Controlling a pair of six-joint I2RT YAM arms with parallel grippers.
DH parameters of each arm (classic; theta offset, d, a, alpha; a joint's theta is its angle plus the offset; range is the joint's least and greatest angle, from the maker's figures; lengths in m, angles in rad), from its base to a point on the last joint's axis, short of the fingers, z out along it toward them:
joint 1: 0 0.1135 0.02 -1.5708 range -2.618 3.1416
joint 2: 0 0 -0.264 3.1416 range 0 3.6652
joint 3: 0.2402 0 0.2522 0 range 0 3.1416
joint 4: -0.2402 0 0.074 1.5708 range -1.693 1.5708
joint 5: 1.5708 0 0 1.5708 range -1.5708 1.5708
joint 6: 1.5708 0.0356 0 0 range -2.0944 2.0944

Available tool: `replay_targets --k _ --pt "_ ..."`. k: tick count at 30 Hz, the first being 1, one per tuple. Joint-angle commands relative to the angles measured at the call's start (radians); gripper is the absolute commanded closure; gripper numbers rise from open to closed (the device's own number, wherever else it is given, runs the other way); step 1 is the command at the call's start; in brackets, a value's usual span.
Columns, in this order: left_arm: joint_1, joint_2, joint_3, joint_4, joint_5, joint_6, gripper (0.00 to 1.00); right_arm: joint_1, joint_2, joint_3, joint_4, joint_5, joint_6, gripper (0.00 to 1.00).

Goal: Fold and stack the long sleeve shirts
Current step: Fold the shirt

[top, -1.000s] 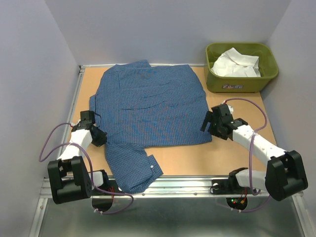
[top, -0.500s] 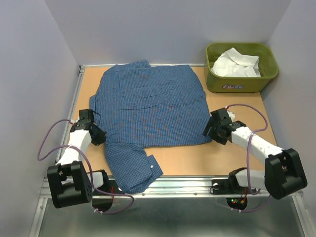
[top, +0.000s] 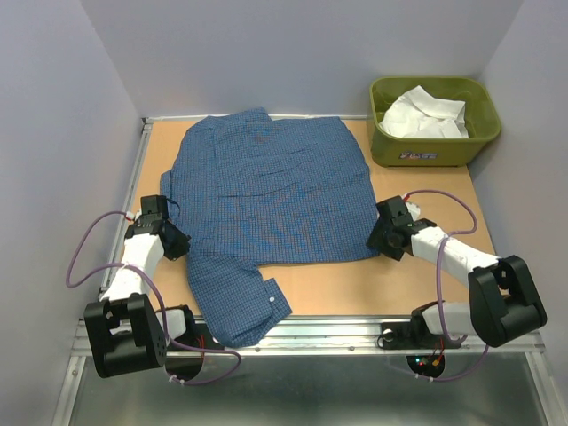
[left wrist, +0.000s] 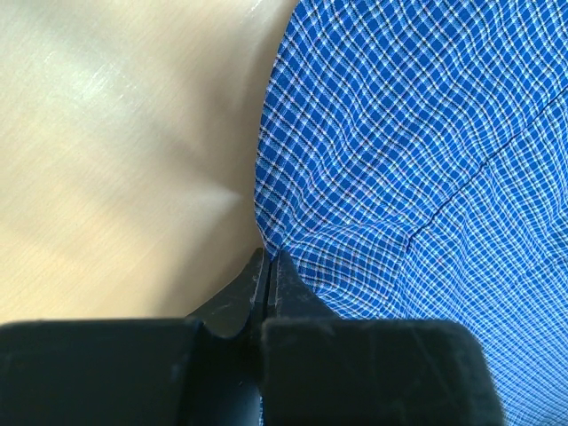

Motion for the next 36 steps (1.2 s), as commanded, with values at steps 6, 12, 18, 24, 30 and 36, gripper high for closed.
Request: replay_targets --k 6,12,18,24,30,36 --pt "-0.004 -0.041 0.037 -0.017 -0.020 0.012 1.00 -0.007 0.020 -0.045 0.011 -0.119 -0.019 0.45" --pt "-0.003 -0.047 0.037 -0.015 -0.020 0.013 1.00 -0.007 0.021 -0.034 -0.039 -0.146 -0.035 0.45" --pt "-0.004 -0.051 0.034 -0.011 -0.017 0.015 1.00 -0.005 0.042 -0.029 -0.068 -0.150 -0.050 0.44" --pt "-0.004 -0.054 0.035 -0.009 -0.017 0.019 1.00 0.013 0.071 -0.023 -0.069 -0.176 -0.049 0.44" --pt "-0.004 -0.057 0.037 -0.009 -0.017 0.021 1.00 0.042 0.088 -0.013 -0.077 -0.179 -0.042 0.58" --pt "-0.004 -0.069 0.049 -0.027 -0.026 0.039 1.00 0.044 0.048 0.007 -0.123 -0.133 -0.059 0.85"
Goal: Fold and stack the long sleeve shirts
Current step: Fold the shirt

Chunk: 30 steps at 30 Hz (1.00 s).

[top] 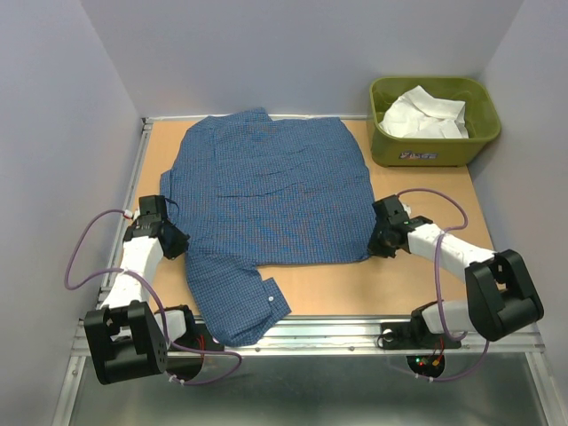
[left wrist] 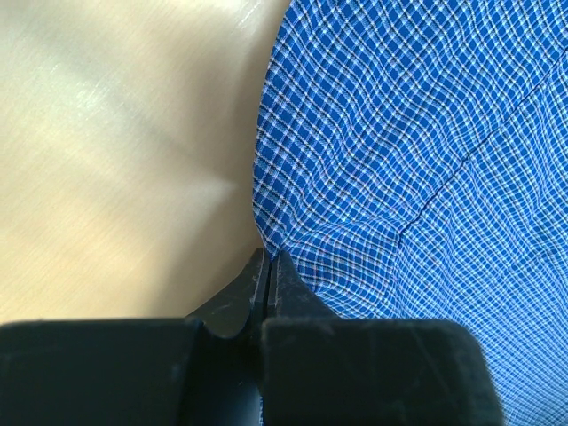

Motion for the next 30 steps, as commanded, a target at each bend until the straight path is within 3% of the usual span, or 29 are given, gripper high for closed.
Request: replay_targets --k 1,4,18,26,30 --pt "-0.004 -0.030 0.058 -0.040 -0.027 0.038 1.00 0.015 -0.004 0.000 -0.124 0.006 -0.013 0.92" --pt "-0.004 -0.033 0.082 -0.081 -0.044 0.047 1.00 0.015 -0.025 0.029 -0.180 0.028 -0.044 0.99" --pt "-0.004 -0.149 0.162 -0.189 -0.156 0.071 1.00 0.015 -0.145 0.217 -0.379 0.063 -0.114 0.99" --pt "-0.004 -0.057 0.240 -0.086 -0.117 0.077 1.00 0.015 0.037 0.503 -0.373 0.160 -0.162 0.99" --pt "-0.004 0.025 0.277 -0.031 -0.110 0.089 1.00 0.015 0.126 0.567 -0.336 0.181 -0.180 0.99"
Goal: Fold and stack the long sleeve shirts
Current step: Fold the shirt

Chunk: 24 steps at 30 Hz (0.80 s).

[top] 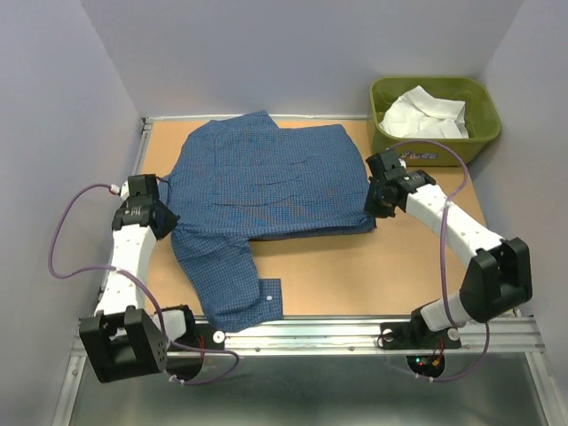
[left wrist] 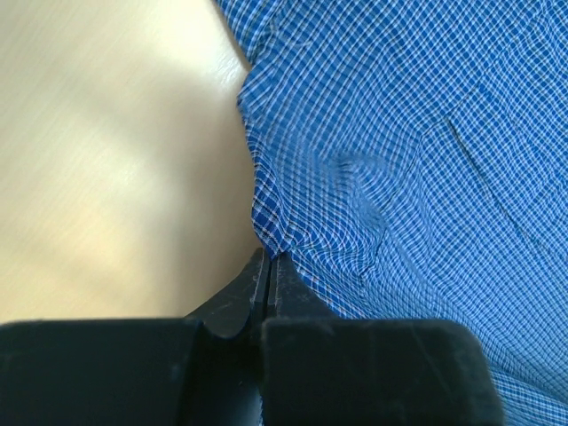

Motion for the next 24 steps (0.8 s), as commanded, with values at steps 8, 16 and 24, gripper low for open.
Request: replay_targets --k 8,16,24 --pt "0.000 0.191 0.139 0.149 -0.008 0.031 1.00 0.005 0.205 0.190 0.049 0.119 -0.063 0.99" --pt "0.000 0.329 0.220 0.186 0.006 0.027 1.00 -0.002 0.334 0.294 0.066 0.139 -0.078 0.99" --pt "0.002 0.421 0.217 0.223 0.043 0.021 0.98 -0.013 0.413 0.317 0.096 0.151 -0.083 0.99"
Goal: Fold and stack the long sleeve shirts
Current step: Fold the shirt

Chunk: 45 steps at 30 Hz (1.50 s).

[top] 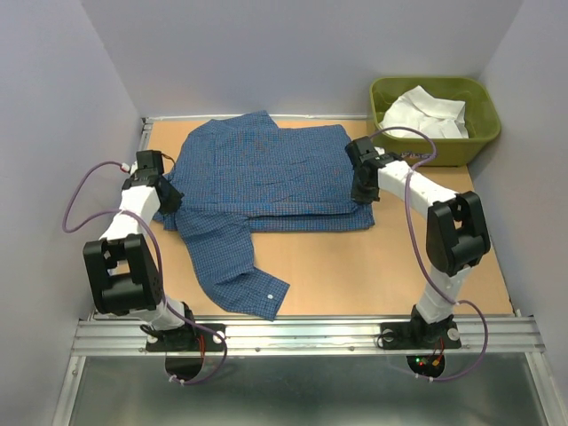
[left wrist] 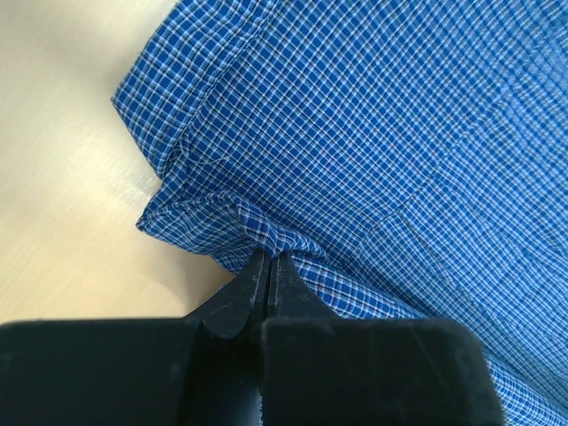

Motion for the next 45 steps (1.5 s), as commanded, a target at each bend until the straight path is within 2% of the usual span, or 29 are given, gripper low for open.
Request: replay_targets --k 1,12,16,17,19,20,21,22,23,25,26,28,29,33,37,40,42,45 --pt "0.000 0.024 0.030 0.037 0.005 0.003 0.98 -0.018 0.025 0.064 0.041 0.041 -0.015 0.98" --pt "0.002 0.093 0.052 0.066 -0.001 0.003 0.98 -0.025 0.100 0.122 0.083 0.029 -0.032 0.95" --pt "0.000 0.107 0.067 0.071 0.005 0.007 0.94 -0.030 0.123 0.152 0.088 0.038 -0.030 0.91" --pt "0.000 0.108 0.076 0.066 0.008 0.013 0.89 -0.035 0.126 0.163 0.088 0.038 -0.033 0.86" --pt "0.002 0.109 0.102 0.055 0.012 0.018 0.86 -0.039 0.123 0.171 0.088 0.042 -0.040 0.81" --pt "0.000 0.105 0.109 0.051 0.012 0.020 0.81 -0.042 0.114 0.179 0.088 0.049 -0.043 0.72" --pt "0.000 0.095 0.125 0.043 0.008 0.020 0.72 -0.044 0.106 0.182 0.088 0.049 -0.056 0.62" --pt "0.000 0.086 0.132 0.043 0.009 0.018 0.72 -0.044 0.097 0.185 0.088 0.049 -0.063 0.62" --pt "0.000 0.075 0.138 0.042 0.011 0.018 0.61 -0.044 0.085 0.188 0.089 0.050 -0.067 0.50" --pt "0.000 0.053 0.145 0.042 0.014 0.016 0.50 -0.044 0.045 0.188 0.092 0.043 -0.084 0.41" --pt "0.000 0.027 0.153 0.042 0.022 0.016 0.39 -0.044 0.027 0.183 0.104 0.017 -0.092 0.35" --pt "0.000 -0.019 0.155 0.054 0.032 0.016 0.29 -0.044 -0.033 0.142 0.133 -0.032 -0.134 0.33" --pt "0.000 -0.037 0.152 0.060 0.035 0.021 0.21 -0.044 -0.051 0.119 0.150 -0.103 -0.156 0.33" --pt "-0.003 -0.126 0.118 0.071 0.046 0.046 0.15 -0.033 -0.147 -0.005 0.228 -0.269 -0.216 0.32" --pt "-0.006 -0.232 0.023 0.091 0.068 0.076 0.13 0.033 -0.242 -0.131 0.268 -0.396 -0.314 0.33" --pt "-0.009 -0.348 -0.104 0.150 0.068 0.110 0.05 0.197 -0.297 -0.214 0.305 -0.430 -0.420 0.28" --pt "-0.010 -0.390 -0.155 0.184 0.068 0.121 0.01 0.327 -0.302 -0.243 0.322 -0.456 -0.449 0.22" --pt "-0.017 -0.464 -0.239 0.247 0.068 0.138 0.01 0.471 -0.283 -0.275 0.347 -0.470 -0.491 0.15"
